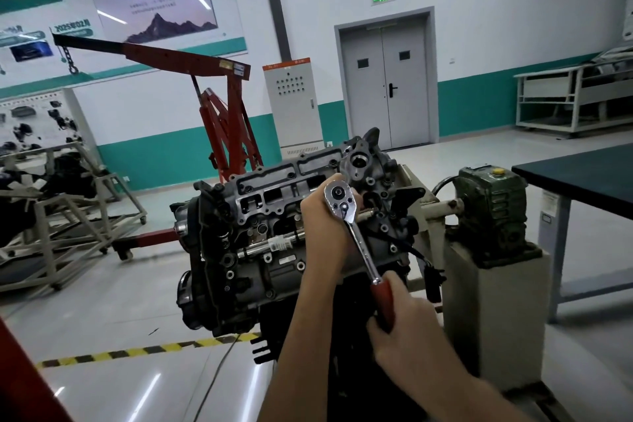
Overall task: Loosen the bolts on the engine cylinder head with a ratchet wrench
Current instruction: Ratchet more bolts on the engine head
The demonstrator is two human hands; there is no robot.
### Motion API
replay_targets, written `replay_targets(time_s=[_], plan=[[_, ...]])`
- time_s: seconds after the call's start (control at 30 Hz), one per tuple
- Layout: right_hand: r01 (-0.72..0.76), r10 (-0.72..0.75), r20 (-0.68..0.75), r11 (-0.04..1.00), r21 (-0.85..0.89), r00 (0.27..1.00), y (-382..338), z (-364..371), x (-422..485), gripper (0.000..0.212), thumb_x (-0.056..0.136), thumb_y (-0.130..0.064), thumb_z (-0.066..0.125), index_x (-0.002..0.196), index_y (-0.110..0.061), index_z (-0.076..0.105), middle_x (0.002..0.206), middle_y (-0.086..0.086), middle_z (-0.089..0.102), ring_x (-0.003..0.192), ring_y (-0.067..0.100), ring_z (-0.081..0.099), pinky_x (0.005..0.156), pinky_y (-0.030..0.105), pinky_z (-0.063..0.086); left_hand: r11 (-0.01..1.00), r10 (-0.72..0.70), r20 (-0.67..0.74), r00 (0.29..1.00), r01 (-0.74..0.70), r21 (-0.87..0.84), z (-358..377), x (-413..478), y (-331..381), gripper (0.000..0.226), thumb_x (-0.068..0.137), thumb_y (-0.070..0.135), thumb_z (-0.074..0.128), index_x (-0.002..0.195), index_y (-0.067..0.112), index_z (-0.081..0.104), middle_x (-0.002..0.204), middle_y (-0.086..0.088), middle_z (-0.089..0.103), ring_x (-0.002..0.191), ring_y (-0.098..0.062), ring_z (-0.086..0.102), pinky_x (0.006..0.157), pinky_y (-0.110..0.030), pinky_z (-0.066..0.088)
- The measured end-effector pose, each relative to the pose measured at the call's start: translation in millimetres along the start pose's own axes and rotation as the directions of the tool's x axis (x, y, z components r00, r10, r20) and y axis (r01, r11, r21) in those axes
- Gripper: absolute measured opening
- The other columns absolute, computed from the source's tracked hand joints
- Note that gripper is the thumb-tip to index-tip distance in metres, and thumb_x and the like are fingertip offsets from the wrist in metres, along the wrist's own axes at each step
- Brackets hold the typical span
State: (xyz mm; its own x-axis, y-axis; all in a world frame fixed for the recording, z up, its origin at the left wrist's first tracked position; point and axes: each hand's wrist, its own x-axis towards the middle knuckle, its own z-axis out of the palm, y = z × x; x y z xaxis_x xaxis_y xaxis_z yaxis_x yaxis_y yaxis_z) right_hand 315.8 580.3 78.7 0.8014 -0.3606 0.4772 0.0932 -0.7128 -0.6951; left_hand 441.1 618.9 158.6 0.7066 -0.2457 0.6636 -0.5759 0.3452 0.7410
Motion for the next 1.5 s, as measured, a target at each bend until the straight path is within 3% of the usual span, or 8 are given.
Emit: replay_targets(time_s=[0.1,0.23,0.37,0.57,0.73,0.97,1.2,1.5], plan=[[0.137,-0.128,0.061,0.972,-0.192,0.99,20.5,-43.1,19.3,0.03,0.075,-0.008,0.064,0.096,-0.022,0.048,0.056,-0.009,0.049,0.044,0.004,0.046,0.046,0.011,0.038,0.979,0.037,0.043,0.998,-0.045,0.199,-5.0,2.0,0.5,0.025,0.08,-0.013,0.052,0.06,0.002,0.048,0.056,0.007,0.041,0.06,-0.012,0.038,0.061,-0.03,0.035],[0.332,-0.261,0.209,0.809,-0.485,0.942,30.1,-105.5,65.2,0.03,0.079,-0.01,0.063,0.108,-0.013,0.055,0.07,-0.004,0.06,0.057,0.008,0.058,0.058,0.024,0.052,0.963,0.063,0.135,0.989,-0.095,0.253,-11.6,4.4,4.9,0.047,0.077,-0.014,0.055,0.052,0.024,0.04,0.047,0.015,0.04,0.048,-0.002,0.031,0.049,-0.013,0.028],[0.422,-0.362,0.224,0.696,-0.58,0.905,22.7,-130.1,91.1,0.029,0.074,-0.01,0.067,0.1,-0.016,0.056,0.069,-0.009,0.057,0.056,0.008,0.055,0.056,0.017,0.044,0.969,0.064,0.178,0.982,-0.104,0.223,-13.8,4.8,8.3,0.048,0.077,-0.01,0.064,0.053,0.023,0.04,0.048,0.015,0.04,0.049,-0.001,0.031,0.049,-0.013,0.028],[0.136,-0.121,0.077,0.961,-0.24,0.99,24.8,-57.4,27.2,0.033,0.076,-0.011,0.063,0.106,-0.015,0.05,0.066,-0.004,0.056,0.055,0.008,0.056,0.055,0.018,0.05,0.951,0.208,-0.015,0.978,-0.199,0.237,0.6,-9.5,-3.4,0.032,0.077,-0.011,0.061,0.066,0.016,0.047,0.058,0.009,0.046,0.055,-0.007,0.037,0.053,-0.023,0.034],[-0.058,0.061,-0.057,0.997,0.055,0.997,-3.3,17.7,-6.9,0.038,0.075,-0.014,0.062,0.11,-0.015,0.048,0.066,-0.003,0.053,0.053,0.004,0.05,0.05,0.006,0.037,0.985,0.15,-0.048,0.988,-0.145,0.09,10.4,-8.5,-5.1,0.045,0.083,-0.005,0.059,0.06,0.025,0.035,0.058,0.013,0.032,0.058,-0.009,0.027,0.056,-0.03,0.028],[0.121,-0.114,0.049,0.976,-0.179,0.992,25.0,-42.2,18.0,0.032,0.073,-0.008,0.063,0.099,-0.021,0.05,0.059,-0.005,0.055,0.048,0.006,0.052,0.05,0.01,0.041,0.975,0.07,0.012,0.997,-0.071,0.213,-0.4,-0.7,-2.6,0.041,0.079,-0.013,0.052,0.059,0.02,0.04,0.053,0.015,0.036,0.057,-0.007,0.033,0.057,-0.027,0.032],[0.388,-0.341,0.193,0.728,-0.565,0.92,29.3,-127.8,89.8,0.028,0.077,-0.012,0.065,0.104,-0.015,0.057,0.069,-0.005,0.061,0.057,0.009,0.057,0.056,0.016,0.042,0.968,0.098,0.081,0.992,-0.114,0.223,-4.4,-0.6,3.3,0.046,0.08,-0.011,0.062,0.056,0.021,0.039,0.051,0.013,0.039,0.053,-0.003,0.031,0.052,-0.024,0.028],[0.044,-0.045,-0.011,0.996,-0.083,0.999,4.8,-11.6,6.5,0.03,0.076,-0.013,0.062,0.102,-0.017,0.046,0.061,-0.008,0.049,0.049,0.001,0.046,0.048,0.005,0.036,0.969,0.177,-0.091,0.98,-0.158,0.19,8.1,-9.6,1.2,0.034,0.083,-0.011,0.059,0.065,0.012,0.042,0.058,0.012,0.041,0.055,-0.002,0.033,0.053,-0.015,0.032]])
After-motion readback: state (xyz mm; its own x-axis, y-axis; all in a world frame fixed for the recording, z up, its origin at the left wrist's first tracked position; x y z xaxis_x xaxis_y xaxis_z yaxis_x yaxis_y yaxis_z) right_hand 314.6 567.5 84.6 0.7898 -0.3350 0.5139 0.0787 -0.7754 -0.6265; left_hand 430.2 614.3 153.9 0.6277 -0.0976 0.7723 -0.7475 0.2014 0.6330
